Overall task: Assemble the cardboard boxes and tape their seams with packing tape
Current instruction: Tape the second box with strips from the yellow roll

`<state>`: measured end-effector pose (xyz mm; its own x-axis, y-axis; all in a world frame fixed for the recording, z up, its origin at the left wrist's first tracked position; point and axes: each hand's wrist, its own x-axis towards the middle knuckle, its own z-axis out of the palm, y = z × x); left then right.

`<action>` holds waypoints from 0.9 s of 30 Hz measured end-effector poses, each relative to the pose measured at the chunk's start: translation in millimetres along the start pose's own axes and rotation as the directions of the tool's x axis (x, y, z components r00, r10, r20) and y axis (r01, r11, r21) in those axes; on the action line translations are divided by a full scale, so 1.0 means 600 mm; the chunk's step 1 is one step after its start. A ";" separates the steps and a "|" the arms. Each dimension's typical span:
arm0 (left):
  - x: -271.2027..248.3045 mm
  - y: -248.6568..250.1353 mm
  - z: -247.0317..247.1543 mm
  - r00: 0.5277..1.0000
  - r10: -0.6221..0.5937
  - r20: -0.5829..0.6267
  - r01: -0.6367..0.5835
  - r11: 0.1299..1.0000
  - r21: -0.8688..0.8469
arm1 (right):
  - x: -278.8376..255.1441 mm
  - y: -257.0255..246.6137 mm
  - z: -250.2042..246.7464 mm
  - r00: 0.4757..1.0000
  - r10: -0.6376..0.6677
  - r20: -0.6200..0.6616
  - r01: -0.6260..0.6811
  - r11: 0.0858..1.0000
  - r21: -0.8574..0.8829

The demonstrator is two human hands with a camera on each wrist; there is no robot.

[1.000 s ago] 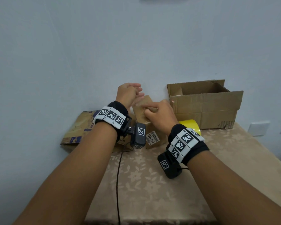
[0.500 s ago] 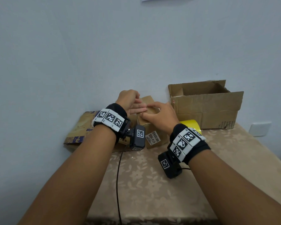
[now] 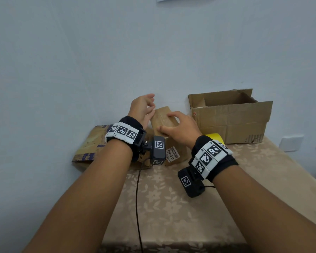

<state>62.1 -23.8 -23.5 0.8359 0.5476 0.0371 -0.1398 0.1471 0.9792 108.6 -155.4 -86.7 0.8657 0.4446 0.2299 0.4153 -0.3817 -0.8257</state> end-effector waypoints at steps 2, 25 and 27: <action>-0.001 0.000 -0.004 0.999 0.002 -0.037 -0.004 0.999 -0.052 | 0.000 -0.002 0.000 1.000 -0.015 -0.010 0.015 1.000 0.002; -0.015 -0.017 -0.015 1.000 0.004 0.016 0.000 0.961 -0.275 | -0.020 -0.008 -0.099 0.997 -0.023 -0.073 0.040 0.969 0.245; -0.018 -0.022 -0.017 1.000 0.002 0.028 0.006 0.954 -0.300 | -0.017 -0.004 -0.114 0.996 -0.010 -0.093 0.035 0.963 0.267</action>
<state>49.7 -23.2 -38.7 0.8500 0.5249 0.0450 -0.2874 0.3906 0.8746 118.0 -214.8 -51.9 0.8837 0.3711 0.2854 0.3556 -0.1356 -0.9247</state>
